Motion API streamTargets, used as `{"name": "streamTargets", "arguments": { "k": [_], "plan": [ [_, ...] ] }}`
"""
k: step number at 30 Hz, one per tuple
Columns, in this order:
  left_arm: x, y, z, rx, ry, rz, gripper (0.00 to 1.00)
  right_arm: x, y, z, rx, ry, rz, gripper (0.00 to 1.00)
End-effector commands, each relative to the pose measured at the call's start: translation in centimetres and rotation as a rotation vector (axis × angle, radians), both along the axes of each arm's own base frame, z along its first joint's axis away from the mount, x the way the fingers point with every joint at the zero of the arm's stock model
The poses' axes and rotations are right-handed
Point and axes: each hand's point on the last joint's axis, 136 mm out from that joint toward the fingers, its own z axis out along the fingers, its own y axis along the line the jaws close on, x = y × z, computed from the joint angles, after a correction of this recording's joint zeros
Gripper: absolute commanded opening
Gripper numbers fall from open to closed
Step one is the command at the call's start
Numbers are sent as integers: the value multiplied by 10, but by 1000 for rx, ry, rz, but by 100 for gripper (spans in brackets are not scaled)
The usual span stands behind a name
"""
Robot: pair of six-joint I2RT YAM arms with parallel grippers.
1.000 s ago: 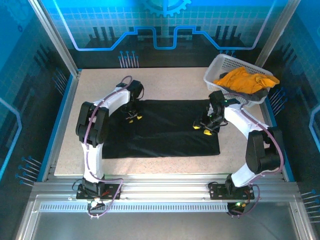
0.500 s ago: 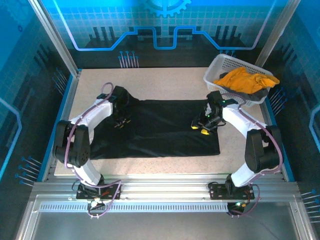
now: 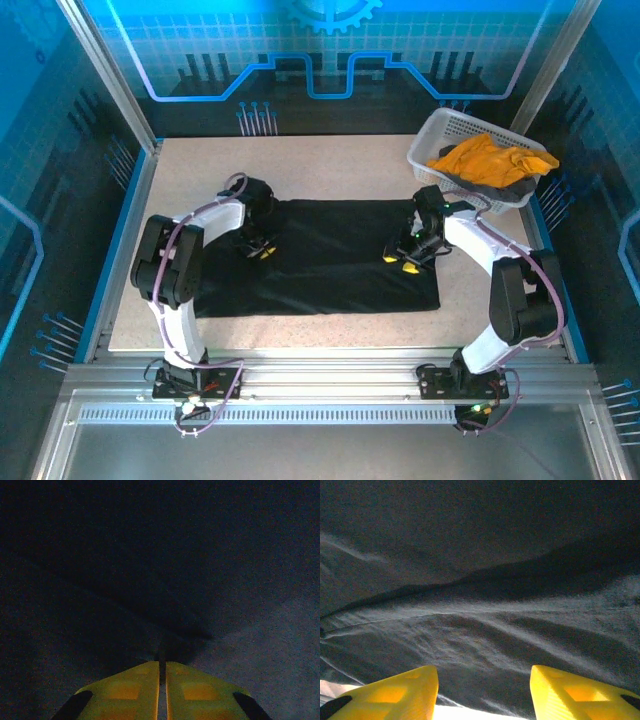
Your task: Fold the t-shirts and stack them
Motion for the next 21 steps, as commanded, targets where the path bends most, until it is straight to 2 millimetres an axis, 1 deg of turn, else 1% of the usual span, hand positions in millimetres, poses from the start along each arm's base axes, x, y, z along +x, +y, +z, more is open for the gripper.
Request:
{"name": "streamTargets", "arguments": {
  "k": [1,3,4,6,7,8,9,10,11,14,16,18,20,21],
  "plan": [
    [16,-27,16,-80,-82,-49,13,-3,-3,5,10,-6,1,53],
    [13,-21,24,-46,-95,-46,14,-2,-6,4,-2,-12,-4,53],
    [10,-13,30,-18,-106,-34,16,-1,-9,3,-13,-17,-10,52],
    [3,1,51,36,-160,-12,24,0,-13,0,-30,-32,-19,52],
    [-2,9,63,62,-180,3,26,0,-16,-4,-36,-39,-23,51],
    [-9,17,70,79,-185,19,27,-1,-18,-7,-39,-40,-28,50],
    [-17,24,75,85,-183,38,27,-3,-19,-12,-42,-34,-33,47],
    [-27,31,76,87,-169,60,27,-5,-22,-18,-50,-21,-36,44],
    [-37,37,76,80,-151,82,26,-7,-23,-22,-57,-11,-37,42],
    [-68,51,59,28,-62,160,24,-10,-32,-30,-106,13,-48,41],
    [-84,59,50,9,-28,200,23,-8,-47,-29,-161,25,-83,45],
    [-98,66,44,9,-4,230,22,-5,-60,-27,-193,31,-126,45],
    [-111,77,36,22,31,270,19,0,-67,-28,-172,37,-162,42],
    [-118,83,31,23,54,299,17,1,-67,-29,-165,48,-167,39]
  ]
}}
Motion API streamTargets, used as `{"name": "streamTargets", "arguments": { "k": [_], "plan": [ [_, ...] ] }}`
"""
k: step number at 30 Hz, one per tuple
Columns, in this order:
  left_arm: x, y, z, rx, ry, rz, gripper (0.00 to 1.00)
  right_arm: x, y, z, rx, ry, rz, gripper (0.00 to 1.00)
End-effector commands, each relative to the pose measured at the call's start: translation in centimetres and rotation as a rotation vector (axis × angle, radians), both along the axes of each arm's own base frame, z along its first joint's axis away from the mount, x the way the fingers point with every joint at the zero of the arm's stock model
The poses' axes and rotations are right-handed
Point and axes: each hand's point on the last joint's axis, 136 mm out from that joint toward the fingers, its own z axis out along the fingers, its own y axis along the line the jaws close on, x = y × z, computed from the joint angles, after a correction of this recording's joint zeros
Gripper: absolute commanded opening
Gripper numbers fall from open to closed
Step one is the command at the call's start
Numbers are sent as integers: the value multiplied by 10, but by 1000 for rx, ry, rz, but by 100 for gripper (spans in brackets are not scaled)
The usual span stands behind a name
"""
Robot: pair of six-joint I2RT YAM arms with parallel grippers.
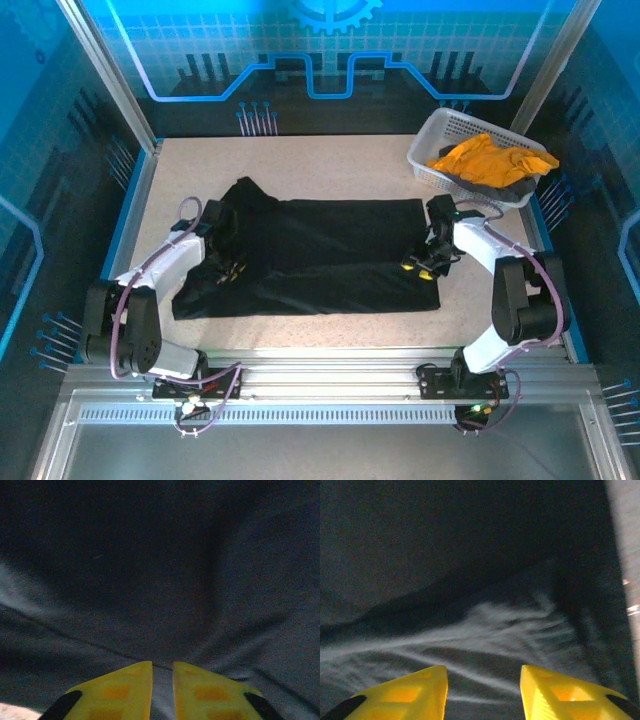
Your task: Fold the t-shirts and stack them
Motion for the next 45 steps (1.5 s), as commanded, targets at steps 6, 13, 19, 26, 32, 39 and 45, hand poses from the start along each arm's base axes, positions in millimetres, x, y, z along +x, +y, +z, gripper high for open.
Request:
{"name": "streamTargets", "arguments": {
  "k": [6,13,19,26,32,39,45],
  "plan": [
    [-25,23,-23,-40,112,152,15,-5,-1,3,-26,62,-45,27],
    [-7,23,-48,-36,199,155,16,-37,9,-36,-58,218,-65,28],
    [-18,43,-46,80,271,126,16,-59,1,-33,-162,315,-35,29],
    [-39,59,-47,89,324,99,16,-102,1,-28,-192,366,-5,31],
    [-53,68,-46,81,344,101,16,-126,8,-32,-198,389,18,31],
    [-19,75,-2,122,192,183,22,-65,33,6,-100,129,98,37],
    [111,54,43,-27,-194,223,47,9,38,53,16,-141,127,50]
  ]
}}
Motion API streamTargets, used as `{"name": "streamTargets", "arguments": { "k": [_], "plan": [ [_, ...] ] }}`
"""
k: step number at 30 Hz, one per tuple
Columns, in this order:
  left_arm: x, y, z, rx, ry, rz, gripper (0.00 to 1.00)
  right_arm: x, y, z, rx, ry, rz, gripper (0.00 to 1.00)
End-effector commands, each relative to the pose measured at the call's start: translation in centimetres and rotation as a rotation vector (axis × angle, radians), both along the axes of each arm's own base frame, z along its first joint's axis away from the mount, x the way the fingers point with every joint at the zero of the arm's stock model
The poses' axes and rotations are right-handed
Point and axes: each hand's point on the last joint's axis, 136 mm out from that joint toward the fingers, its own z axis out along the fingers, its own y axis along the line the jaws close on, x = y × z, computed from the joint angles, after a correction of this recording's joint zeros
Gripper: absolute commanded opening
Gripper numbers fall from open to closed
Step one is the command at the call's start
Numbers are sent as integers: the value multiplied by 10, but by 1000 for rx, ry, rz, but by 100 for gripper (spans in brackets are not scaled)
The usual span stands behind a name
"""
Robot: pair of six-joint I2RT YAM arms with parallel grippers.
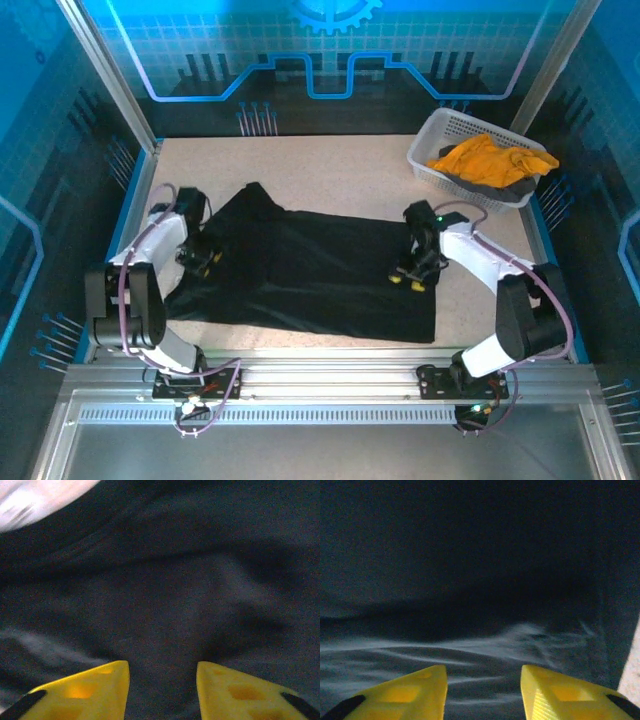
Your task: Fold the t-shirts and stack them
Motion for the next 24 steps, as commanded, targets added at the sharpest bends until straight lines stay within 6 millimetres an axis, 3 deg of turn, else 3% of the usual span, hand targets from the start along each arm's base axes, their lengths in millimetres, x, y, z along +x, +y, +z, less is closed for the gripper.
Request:
{"name": "streamTargets", "arguments": {
  "k": [1,4,6,10,17,24],
  "plan": [
    [93,-15,24,-103,-249,-6,52,44,-3,24,90,-143,13,50],
    [171,-21,36,-120,-365,-132,57,75,-8,36,140,-199,1,50],
    [209,-23,35,-121,-409,-194,57,90,-11,41,146,-222,5,50],
    [261,-30,21,-151,-459,-261,57,110,-17,44,151,-217,-14,51],
    [277,-39,-9,-178,-433,-300,58,121,-24,42,143,-207,-57,51],
    [269,-59,-32,-195,-395,-344,51,126,-27,29,147,-176,-91,51]
  ]
}}
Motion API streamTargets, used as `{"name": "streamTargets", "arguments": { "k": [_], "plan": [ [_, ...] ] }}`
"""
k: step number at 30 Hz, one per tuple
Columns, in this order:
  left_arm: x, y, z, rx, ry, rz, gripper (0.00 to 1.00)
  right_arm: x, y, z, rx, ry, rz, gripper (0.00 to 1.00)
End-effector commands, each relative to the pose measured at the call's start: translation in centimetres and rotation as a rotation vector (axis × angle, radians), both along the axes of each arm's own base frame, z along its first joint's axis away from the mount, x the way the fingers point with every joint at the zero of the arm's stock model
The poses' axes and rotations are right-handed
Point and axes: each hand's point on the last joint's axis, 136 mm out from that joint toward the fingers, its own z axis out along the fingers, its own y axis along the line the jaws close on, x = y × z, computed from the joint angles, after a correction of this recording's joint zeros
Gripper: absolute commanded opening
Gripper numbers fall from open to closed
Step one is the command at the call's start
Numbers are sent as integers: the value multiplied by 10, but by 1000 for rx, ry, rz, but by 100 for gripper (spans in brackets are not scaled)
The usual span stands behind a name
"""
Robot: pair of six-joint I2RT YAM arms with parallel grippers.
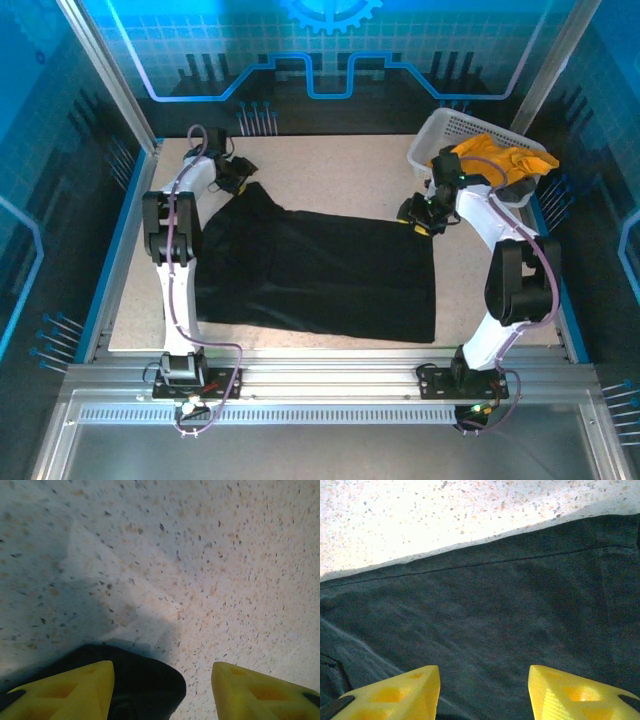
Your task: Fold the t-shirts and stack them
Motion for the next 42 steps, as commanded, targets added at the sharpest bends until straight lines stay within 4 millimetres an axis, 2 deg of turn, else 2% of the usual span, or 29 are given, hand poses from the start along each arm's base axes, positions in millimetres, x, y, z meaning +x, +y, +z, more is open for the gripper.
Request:
{"name": "streamTargets", "arguments": {
  "k": [1,5,8,11,13,16,20,26,30,35,42],
  "plan": [
    [-4,-16,-5,1,2,-60,49,5,-3,-5,26,27,-32,51],
    [-17,-11,-13,38,38,-50,34,9,-4,-10,22,36,-42,51],
    [-22,-8,-14,56,54,-53,18,9,-7,-14,2,48,-55,51],
    [-24,-4,-6,76,50,-44,0,6,-21,-18,-67,68,-110,49],
    [-26,-1,5,92,43,-21,0,9,-29,-17,-109,54,-157,47],
    [-36,4,30,93,34,53,0,23,-37,-12,-169,-17,-220,46],
    [-54,1,51,28,59,132,0,37,-54,-20,-257,-10,-367,44],
    [-71,-6,56,-45,105,158,0,62,-60,-42,-330,31,-399,41],
    [-79,-11,60,-84,112,168,0,55,-65,-61,-383,132,-390,38],
    [-87,-16,64,-115,130,159,0,44,-73,-73,-399,157,-413,39],
    [-100,-17,62,-117,156,153,0,47,-73,-88,-373,200,-377,40]
  ]
}}
